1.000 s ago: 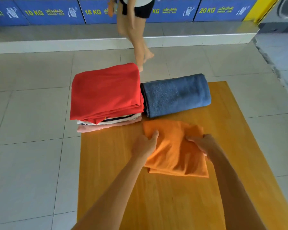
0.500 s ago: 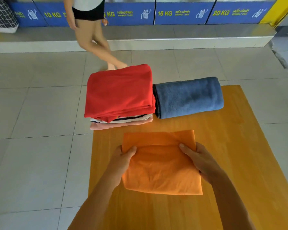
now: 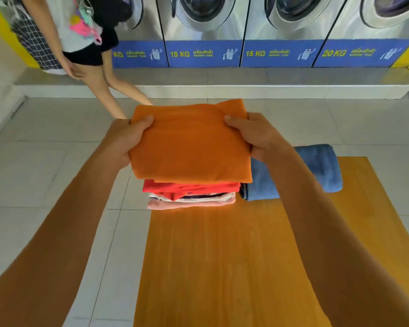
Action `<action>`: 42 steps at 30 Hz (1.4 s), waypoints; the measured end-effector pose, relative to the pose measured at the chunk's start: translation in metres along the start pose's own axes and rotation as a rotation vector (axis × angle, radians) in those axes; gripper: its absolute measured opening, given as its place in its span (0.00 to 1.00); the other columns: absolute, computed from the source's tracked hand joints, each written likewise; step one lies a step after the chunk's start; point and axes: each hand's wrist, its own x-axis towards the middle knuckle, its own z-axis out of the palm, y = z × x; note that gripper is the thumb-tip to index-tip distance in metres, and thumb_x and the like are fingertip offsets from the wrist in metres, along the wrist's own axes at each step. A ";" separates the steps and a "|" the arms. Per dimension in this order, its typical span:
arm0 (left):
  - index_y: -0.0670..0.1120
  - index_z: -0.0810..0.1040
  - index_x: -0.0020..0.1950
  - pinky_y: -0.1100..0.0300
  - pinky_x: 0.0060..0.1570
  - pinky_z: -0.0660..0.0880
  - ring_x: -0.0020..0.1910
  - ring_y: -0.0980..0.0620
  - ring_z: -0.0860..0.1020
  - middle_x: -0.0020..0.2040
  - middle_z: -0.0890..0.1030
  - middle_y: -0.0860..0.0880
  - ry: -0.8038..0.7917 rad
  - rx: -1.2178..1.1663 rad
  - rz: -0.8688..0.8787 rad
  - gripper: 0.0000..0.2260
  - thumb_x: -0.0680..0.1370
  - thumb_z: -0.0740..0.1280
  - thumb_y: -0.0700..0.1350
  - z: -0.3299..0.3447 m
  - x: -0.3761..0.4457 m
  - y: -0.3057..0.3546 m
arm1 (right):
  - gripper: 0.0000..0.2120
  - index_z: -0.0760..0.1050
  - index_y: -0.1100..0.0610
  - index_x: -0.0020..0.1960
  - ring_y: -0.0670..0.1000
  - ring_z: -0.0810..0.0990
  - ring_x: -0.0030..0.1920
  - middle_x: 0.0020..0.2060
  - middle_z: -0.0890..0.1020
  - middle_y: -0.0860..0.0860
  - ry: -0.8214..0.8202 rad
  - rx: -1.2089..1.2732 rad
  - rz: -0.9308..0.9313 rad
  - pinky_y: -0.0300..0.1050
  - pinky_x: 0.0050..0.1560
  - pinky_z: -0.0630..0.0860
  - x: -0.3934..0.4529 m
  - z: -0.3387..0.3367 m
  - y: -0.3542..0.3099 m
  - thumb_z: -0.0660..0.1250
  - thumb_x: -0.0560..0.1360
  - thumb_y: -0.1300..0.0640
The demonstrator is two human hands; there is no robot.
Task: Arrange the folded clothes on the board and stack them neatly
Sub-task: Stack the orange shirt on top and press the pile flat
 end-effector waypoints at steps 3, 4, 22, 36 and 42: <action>0.41 0.74 0.63 0.53 0.43 0.78 0.47 0.49 0.80 0.50 0.81 0.47 -0.007 0.017 -0.097 0.21 0.76 0.70 0.53 0.010 0.039 -0.019 | 0.16 0.78 0.65 0.59 0.58 0.83 0.51 0.56 0.83 0.64 0.105 -0.102 0.099 0.63 0.59 0.80 0.049 0.007 0.028 0.73 0.76 0.58; 0.39 0.73 0.64 0.51 0.49 0.78 0.50 0.46 0.81 0.53 0.81 0.44 -0.009 0.065 -0.146 0.23 0.76 0.69 0.53 0.013 0.047 -0.032 | 0.13 0.79 0.65 0.55 0.59 0.83 0.50 0.55 0.83 0.66 0.134 -0.182 0.124 0.64 0.58 0.81 0.057 0.007 0.042 0.72 0.75 0.58; 0.49 0.68 0.59 0.42 0.53 0.80 0.56 0.40 0.78 0.58 0.76 0.47 -0.019 0.195 -0.206 0.35 0.67 0.62 0.75 0.011 0.024 -0.099 | 0.07 0.76 0.53 0.54 0.55 0.80 0.49 0.48 0.81 0.52 0.323 -0.373 -0.008 0.48 0.45 0.75 0.051 0.001 0.095 0.65 0.80 0.51; 0.47 0.68 0.70 0.46 0.63 0.68 0.67 0.41 0.70 0.70 0.70 0.43 0.416 0.663 0.348 0.23 0.77 0.67 0.51 0.025 0.019 -0.084 | 0.11 0.76 0.55 0.56 0.52 0.79 0.45 0.48 0.80 0.52 0.370 -0.401 -0.034 0.44 0.39 0.73 0.056 0.003 0.088 0.65 0.80 0.48; 0.54 0.66 0.74 0.39 0.74 0.47 0.79 0.43 0.52 0.79 0.57 0.46 0.124 0.963 0.679 0.21 0.82 0.54 0.56 0.107 0.018 -0.062 | 0.22 0.75 0.55 0.51 0.53 0.78 0.40 0.41 0.79 0.50 0.462 -0.564 -0.071 0.46 0.38 0.71 0.073 0.016 0.072 0.61 0.77 0.35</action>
